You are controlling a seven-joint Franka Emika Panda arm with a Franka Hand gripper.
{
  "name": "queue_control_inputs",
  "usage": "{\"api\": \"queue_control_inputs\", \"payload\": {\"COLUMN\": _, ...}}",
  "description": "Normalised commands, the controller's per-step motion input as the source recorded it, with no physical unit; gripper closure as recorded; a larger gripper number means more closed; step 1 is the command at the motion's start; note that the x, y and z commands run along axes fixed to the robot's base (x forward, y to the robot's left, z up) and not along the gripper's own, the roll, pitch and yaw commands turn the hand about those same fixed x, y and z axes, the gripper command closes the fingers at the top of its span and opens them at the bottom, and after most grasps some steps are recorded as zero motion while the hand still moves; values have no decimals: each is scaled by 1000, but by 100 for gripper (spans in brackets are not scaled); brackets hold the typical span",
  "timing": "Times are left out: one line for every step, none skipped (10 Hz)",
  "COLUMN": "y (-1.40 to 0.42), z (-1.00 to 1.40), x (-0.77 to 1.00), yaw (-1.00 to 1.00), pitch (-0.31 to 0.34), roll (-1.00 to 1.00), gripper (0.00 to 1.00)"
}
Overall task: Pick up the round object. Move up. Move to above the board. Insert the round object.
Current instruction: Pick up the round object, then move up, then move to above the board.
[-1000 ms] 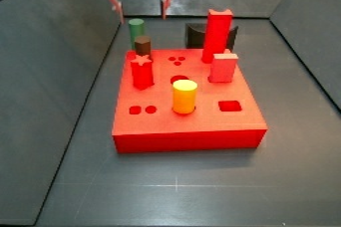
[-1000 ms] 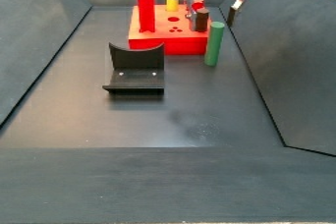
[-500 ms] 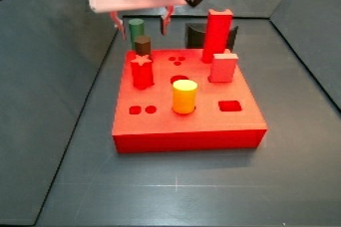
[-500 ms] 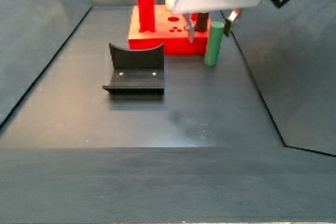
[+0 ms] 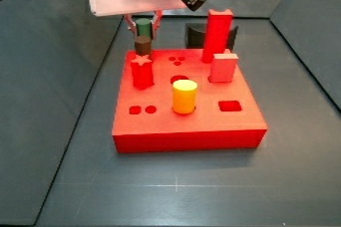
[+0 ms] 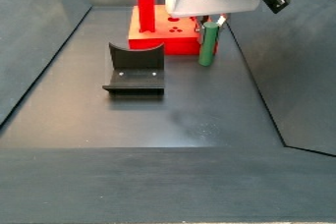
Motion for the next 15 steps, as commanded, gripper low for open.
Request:
{"api": "queue_control_inputs", "payload": {"y": 0, "z": 0, "x": 0, "yaw": 0, "pitch": 0, "roll": 0, "gripper": 100}}
{"api": "queue_control_inputs", "payload": {"y": 0, "z": 0, "x": 0, "yaw": 0, "pitch": 0, "roll": 0, "gripper": 100}}
{"api": "queue_control_inputs", "payload": {"y": 0, "z": 0, "x": 0, "yaw": 0, "pitch": 0, "roll": 0, "gripper": 100}}
{"api": "queue_control_inputs", "payload": {"y": 0, "z": 0, "x": 0, "yaw": 0, "pitch": 0, "roll": 0, "gripper": 100}}
{"api": "queue_control_inputs", "payload": {"y": 0, "z": 0, "x": 0, "yaw": 0, "pitch": 0, "roll": 0, "gripper": 100}}
{"api": "queue_control_inputs", "payload": {"y": 0, "z": 0, "x": 0, "yaw": 0, "pitch": 0, "roll": 0, "gripper": 100}}
{"api": "queue_control_inputs", "payload": {"y": 0, "z": 0, "x": 0, "yaw": 0, "pitch": 0, "roll": 0, "gripper": 100}}
{"api": "queue_control_inputs", "payload": {"y": 0, "z": 0, "x": 0, "yaw": 0, "pitch": 0, "roll": 0, "gripper": 100}}
{"api": "queue_control_inputs", "payload": {"y": 0, "z": 833, "x": 0, "yaw": 0, "pitch": 0, "roll": 0, "gripper": 100}}
{"api": "queue_control_inputs", "payload": {"y": -2, "z": 823, "x": -5, "yaw": -43, "pitch": 6, "roll": 4, "gripper": 100}}
{"api": "queue_control_inputs", "payload": {"y": 0, "z": 730, "x": -31, "yaw": -44, "pitch": 37, "roll": 6, "gripper": 100}}
{"api": "queue_control_inputs", "payload": {"y": 3, "z": 608, "x": -23, "yaw": -40, "pitch": 44, "roll": 7, "gripper": 100}}
{"api": "queue_control_inputs", "payload": {"y": 5, "z": 407, "x": -15, "yaw": -32, "pitch": 52, "roll": 10, "gripper": 100}}
{"api": "queue_control_inputs", "payload": {"y": 7, "z": 240, "x": -12, "yaw": -28, "pitch": 47, "roll": 11, "gripper": 100}}
{"api": "queue_control_inputs", "payload": {"y": -118, "z": 1000, "x": -171, "yaw": 64, "pitch": -75, "roll": 171, "gripper": 100}}
